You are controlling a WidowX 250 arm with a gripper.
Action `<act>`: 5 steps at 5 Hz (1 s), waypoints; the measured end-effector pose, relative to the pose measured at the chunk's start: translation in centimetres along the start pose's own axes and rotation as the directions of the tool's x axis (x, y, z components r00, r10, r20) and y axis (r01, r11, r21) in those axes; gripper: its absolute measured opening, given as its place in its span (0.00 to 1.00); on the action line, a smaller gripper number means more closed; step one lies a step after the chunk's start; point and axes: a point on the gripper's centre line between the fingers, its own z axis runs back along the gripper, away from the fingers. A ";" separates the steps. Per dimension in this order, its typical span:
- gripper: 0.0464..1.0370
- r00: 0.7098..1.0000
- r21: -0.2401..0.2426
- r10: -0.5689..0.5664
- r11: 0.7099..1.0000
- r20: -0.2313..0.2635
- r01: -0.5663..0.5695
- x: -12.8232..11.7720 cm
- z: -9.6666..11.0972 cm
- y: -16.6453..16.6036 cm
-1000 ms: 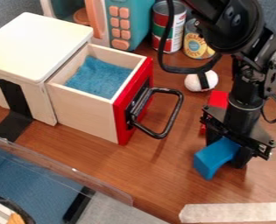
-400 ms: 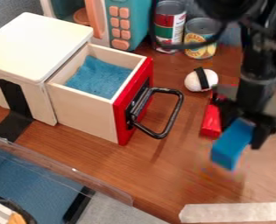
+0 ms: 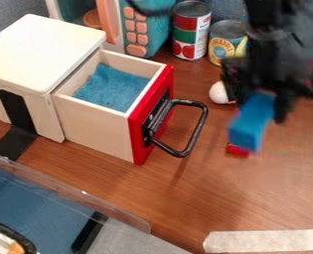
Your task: Put the blue object in the drawer
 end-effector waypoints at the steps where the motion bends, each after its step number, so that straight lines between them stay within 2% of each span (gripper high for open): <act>1: 0.55 0.994 -0.049 0.105 0.993 0.043 -0.103 1.7 3.2 2.8; 2: 0.55 0.980 -0.078 0.186 0.981 0.073 -0.180 2.4 5.6 5.6; 3: 0.55 0.961 -0.087 0.266 0.962 0.074 -0.260 2.3 6.6 8.9; 4: 0.55 0.938 -0.079 0.335 0.941 0.091 -0.329 1.7 7.2 12.2; 5: 0.55 0.926 -0.055 0.364 0.932 0.105 -0.360 1.4 6.4 13.1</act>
